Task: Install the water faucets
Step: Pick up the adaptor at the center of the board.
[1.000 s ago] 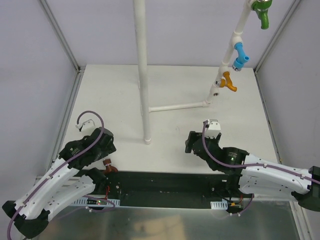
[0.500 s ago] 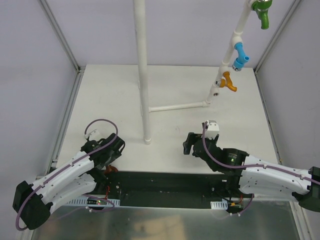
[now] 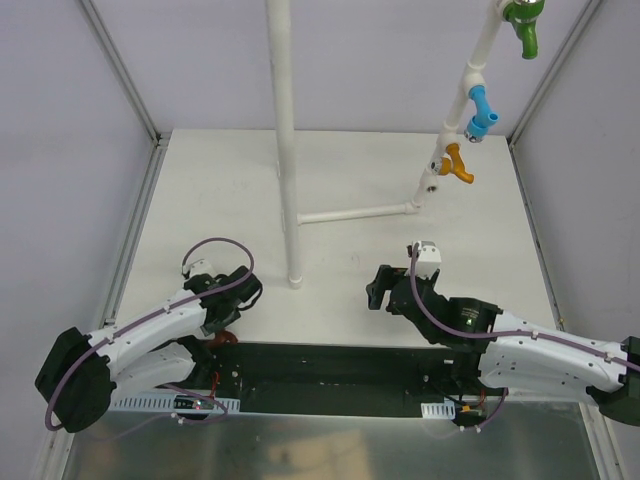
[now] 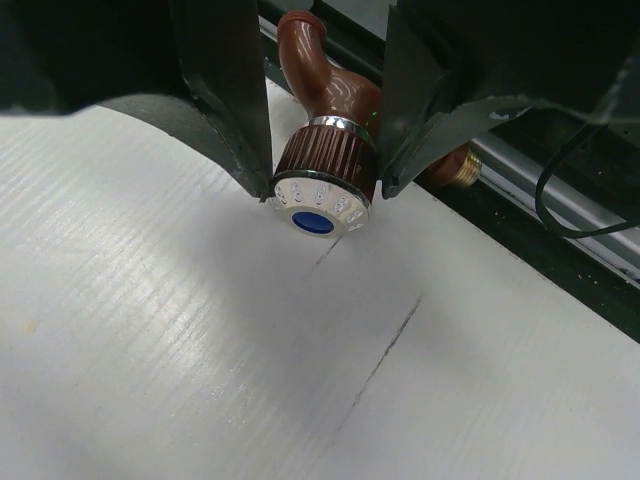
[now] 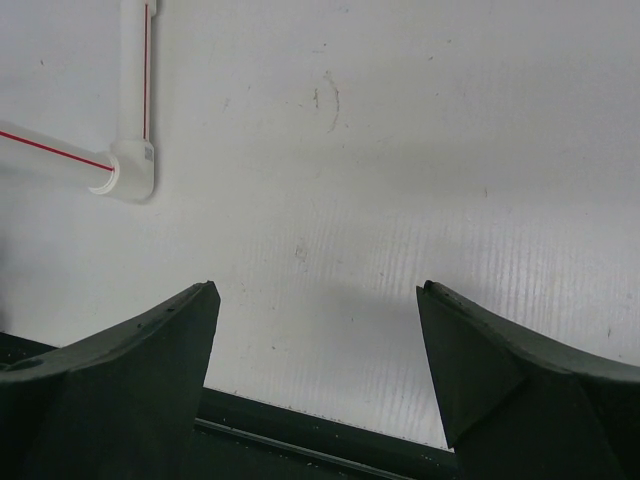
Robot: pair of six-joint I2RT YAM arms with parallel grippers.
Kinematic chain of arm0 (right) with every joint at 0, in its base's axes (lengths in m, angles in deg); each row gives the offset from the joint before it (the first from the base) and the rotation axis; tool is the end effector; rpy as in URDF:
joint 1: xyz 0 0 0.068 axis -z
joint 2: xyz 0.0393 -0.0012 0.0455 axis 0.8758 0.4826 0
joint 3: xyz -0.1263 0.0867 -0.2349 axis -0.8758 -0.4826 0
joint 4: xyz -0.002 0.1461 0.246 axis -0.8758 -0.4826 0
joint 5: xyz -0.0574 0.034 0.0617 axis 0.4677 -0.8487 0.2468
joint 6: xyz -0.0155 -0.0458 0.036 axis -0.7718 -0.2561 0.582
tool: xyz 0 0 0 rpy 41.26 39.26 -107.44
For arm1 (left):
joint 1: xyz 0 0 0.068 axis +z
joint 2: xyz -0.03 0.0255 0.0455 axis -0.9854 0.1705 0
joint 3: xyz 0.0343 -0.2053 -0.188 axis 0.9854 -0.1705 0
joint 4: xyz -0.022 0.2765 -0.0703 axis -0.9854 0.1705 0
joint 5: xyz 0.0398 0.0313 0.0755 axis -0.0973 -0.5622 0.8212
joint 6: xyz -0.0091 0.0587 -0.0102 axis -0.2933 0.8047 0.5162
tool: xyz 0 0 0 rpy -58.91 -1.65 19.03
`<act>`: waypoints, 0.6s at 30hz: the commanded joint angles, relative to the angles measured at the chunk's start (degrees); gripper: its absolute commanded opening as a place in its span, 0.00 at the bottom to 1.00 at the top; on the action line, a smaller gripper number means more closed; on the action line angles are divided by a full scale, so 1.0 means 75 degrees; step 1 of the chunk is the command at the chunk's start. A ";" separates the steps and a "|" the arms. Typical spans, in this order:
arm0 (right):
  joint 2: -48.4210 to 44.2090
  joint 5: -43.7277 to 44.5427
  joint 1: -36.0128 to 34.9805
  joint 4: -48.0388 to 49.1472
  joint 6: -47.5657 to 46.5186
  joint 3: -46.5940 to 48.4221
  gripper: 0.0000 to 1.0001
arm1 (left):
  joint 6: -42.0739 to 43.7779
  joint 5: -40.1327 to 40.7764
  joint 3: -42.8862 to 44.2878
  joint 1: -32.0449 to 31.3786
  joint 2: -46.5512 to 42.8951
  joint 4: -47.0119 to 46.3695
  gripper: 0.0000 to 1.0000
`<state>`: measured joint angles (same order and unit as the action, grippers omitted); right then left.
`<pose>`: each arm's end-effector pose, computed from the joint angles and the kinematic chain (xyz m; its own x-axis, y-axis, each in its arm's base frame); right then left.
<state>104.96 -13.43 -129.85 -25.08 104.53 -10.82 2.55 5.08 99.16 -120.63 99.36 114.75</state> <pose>0.0967 0.1695 0.2509 -0.4861 -0.0079 -0.8739 -0.3046 0.9388 0.1609 0.1320 -0.0829 0.1558 -0.6932 -0.4932 -0.5255 -0.5711 0.8207 -0.0170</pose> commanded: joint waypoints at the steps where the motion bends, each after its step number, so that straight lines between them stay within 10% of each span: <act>1: -0.0177 0.0056 0.0020 -0.0005 0.0153 0.0017 0.88 | -0.0102 0.0014 0.0098 -0.0325 0.0365 -0.0291 0.15; 3: -0.0166 0.0067 0.0020 -0.0052 0.0153 0.0052 0.88 | -0.0161 0.0084 0.0226 -0.0582 0.0587 -0.0386 0.00; 18: -0.2577 -0.1946 0.0020 0.1317 -0.0703 -0.1188 0.88 | 0.0659 -0.0149 0.2160 -0.1838 0.0777 -0.1803 0.00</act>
<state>92.13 -19.26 -129.85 -23.23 101.58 -16.31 4.91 5.08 113.02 -133.53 108.26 106.07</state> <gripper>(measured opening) 0.882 0.419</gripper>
